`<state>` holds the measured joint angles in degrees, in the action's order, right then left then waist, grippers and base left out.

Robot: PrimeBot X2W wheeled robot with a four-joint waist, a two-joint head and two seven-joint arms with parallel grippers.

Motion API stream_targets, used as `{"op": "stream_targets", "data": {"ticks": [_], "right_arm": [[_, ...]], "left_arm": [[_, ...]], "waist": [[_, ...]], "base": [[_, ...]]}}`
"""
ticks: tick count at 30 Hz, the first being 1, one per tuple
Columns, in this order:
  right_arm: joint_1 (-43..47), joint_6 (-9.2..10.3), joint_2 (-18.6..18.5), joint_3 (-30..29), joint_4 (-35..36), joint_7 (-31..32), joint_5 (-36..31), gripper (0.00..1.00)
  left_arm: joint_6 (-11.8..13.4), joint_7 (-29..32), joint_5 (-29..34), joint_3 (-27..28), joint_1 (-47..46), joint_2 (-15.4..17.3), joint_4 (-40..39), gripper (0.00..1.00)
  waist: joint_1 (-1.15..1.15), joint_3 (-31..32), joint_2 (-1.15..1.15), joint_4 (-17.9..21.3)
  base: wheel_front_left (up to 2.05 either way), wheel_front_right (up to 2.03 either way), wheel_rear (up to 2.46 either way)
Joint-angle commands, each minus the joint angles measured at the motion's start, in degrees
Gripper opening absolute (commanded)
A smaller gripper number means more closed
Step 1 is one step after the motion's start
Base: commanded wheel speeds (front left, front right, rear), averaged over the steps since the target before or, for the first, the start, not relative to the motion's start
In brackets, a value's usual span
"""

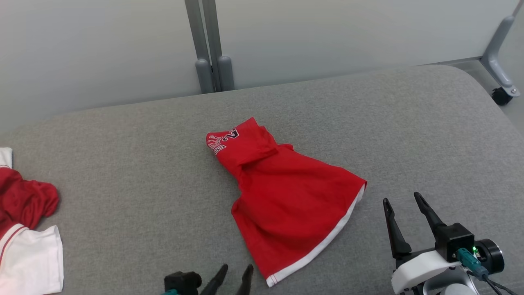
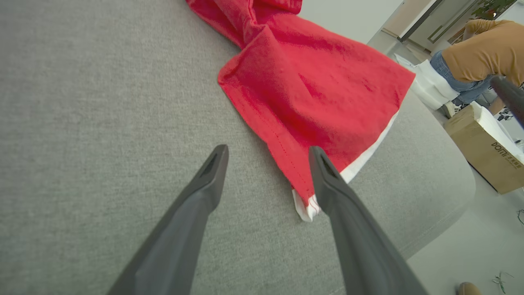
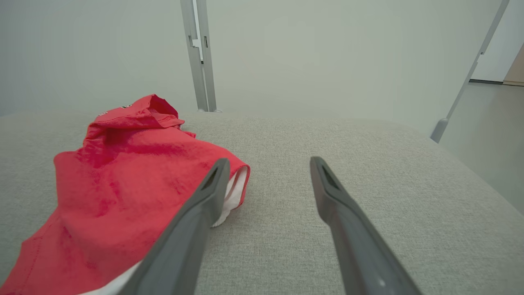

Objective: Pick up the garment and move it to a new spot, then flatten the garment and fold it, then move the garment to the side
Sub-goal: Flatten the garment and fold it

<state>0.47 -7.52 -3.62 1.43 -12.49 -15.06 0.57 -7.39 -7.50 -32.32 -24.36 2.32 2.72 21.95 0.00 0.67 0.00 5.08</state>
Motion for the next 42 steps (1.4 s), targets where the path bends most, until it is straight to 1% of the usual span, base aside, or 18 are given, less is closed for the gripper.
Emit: {"op": "stream_targets", "data": {"ticks": [1, 2, 5, 7, 11, 14, 16, 19, 23, 24, 27, 30, 31, 33, 36, 37, 42], "right_arm": [[-0.8, 0.06, -0.1, 0.2, -0.1, -0.2, 0.5, 1.0], [-0.8, 0.06, -0.1, 0.2, -0.1, -0.2, 0.5, 1.0], [-1.0, 0.06, -0.1, 0.2, -0.2, -0.2, 0.4, 1.0], [-1.2, 0.06, -0.1, 0.1, -0.1, -0.2, 0.5, 1.0], [-1.1, 0.06, -0.1, 0.2, -0.2, -0.2, 0.3, 1.0], [-1.1, 0.06, 0.0, -0.1, -0.3, -0.2, 0.6, 1.0], [-1.2, 0.06, 0.0, -0.3, -0.4, -0.2, 0.6, 1.0], [-1.1, 0.06, 0.1, -0.8, -0.3, -0.2, 0.6, 1.0], [-0.2, 0.06, 0.2, -1.7, -0.4, -0.2, 0.7, 1.0], [0.0, 0.06, 0.2, -1.7, -0.5, -0.2, 0.8, 1.0], [0.2, 0.06, 0.3, -1.4, -0.7, -0.2, 0.9, 1.0], [0.1, 0.06, 0.4, -1.4, -0.6, -0.2, 1.0, 1.0], [0.2, 0.06, 0.4, -1.5, -0.6, -0.2, 1.0, 1.0], [0.5, 0.06, 0.4, -1.4, -0.7, -0.2, 0.9, 1.0], [0.7, 0.06, 0.5, -1.5, -1.0, -0.2, 0.8, 1.0], [0.6, 0.06, 0.5, -1.4, -1.1, -0.2, 0.8, 1.0], [0.2, 0.06, 0.6, -1.2, -1.4, -0.2, 0.8, 1.0]], "left_arm": [[-0.1, 2.5, -3.2, -1.9, -1.1, 0.3, 1.9, 1.0], [-0.1, 4.0, -5.1, -3.3, -1.8, 0.3, 2.9, 1.0], [1.8, 7.9, -6.7, -6.6, -4.2, 0.3, 8.2, 1.0], [2.7, 7.7, -9.3, -7.1, -5.0, 0.3, 10.4, 1.0], [3.4, 7.6, -13.9, -9.7, -7.8, 0.3, 13.7, 1.0], [4.0, 8.6, -15.6, -12.1, -8.8, 0.3, 16.3, 1.0], [3.6, 8.1, -16.4, -13.2, -9.4, 0.2, 17.7, 0.0], [2.7, 7.2, -17.6, -14.5, -10.4, 0.1, 18.8, 0.0], [2.9, 5.2, -19.9, -12.7, -12.8, 0.3, 19.2, 0.0], [2.9, 4.9, -20.0, -12.3, -12.9, 0.6, 19.3, 0.0], [3.5, 3.8, -21.4, -9.9, -11.8, 3.3, 18.7, 0.0], [5.1, 2.9, -23.2, -7.2, -8.9, 6.2, 16.8, 0.0], [6.0, 3.2, -23.3, -6.4, -7.7, 7.9, 16.2, 0.0], [6.9, 4.3, -23.6, -5.8, -5.5, 10.7, 14.4, 0.0], [7.2, 7.1, -24.6, -5.9, -2.5, 12.9, 11.2, 0.0], [7.7, 7.9, -24.7, -6.0, -1.7, 13.5, 9.9, 0.0], [12.0, 8.7, -23.9, -5.4, 0.6, 15.5, 5.4, 0.0]], "waist": [[0.0, -0.5, 0.0, 1.5], [0.0, -0.6, 0.0, 2.0], [0.0, -1.0, 0.0, 3.9], [0.0, -1.4, 0.0, 4.9], [0.0, -2.1, 0.0, 6.8], [0.0, -2.5, 0.0, 7.7], [0.0, -2.7, 0.0, 8.1], [0.0, -2.8, 0.0, 8.1], [0.0, -2.7, 0.0, 6.6], [0.0, -2.6, 0.0, 6.2], [0.0, -2.2, 0.0, 4.9], [0.0, -1.9, 0.0, 3.8], [0.0, -1.9, 0.0, 3.2], [0.0, -1.7, 0.0, 2.3], [0.0, -1.5, 0.0, 1.0], [0.0, -1.4, 0.0, 0.8], [0.0, -1.0, 0.0, 0.0]], "base": [[0.0, 0.0, 0.0], [0.0, 0.0, 0.0], [0.0, 0.0, 0.0], [0.0, 0.0, 0.0], [0.0, 0.0, 0.0], [0.0, 0.0, 0.0], [0.0, 0.0, 0.0], [0.0, 0.0, 0.0], [0.0, 0.0, 0.0], [0.0, 0.0, 0.0], [0.0, 0.0, 0.0], [0.0, 0.0, 0.0], [0.0, 0.0, 0.0], [0.0, 0.0, 0.0], [0.0, 0.0, 0.0], [0.0, 0.0, 0.0], [0.0, 0.0, 0.0]]}}
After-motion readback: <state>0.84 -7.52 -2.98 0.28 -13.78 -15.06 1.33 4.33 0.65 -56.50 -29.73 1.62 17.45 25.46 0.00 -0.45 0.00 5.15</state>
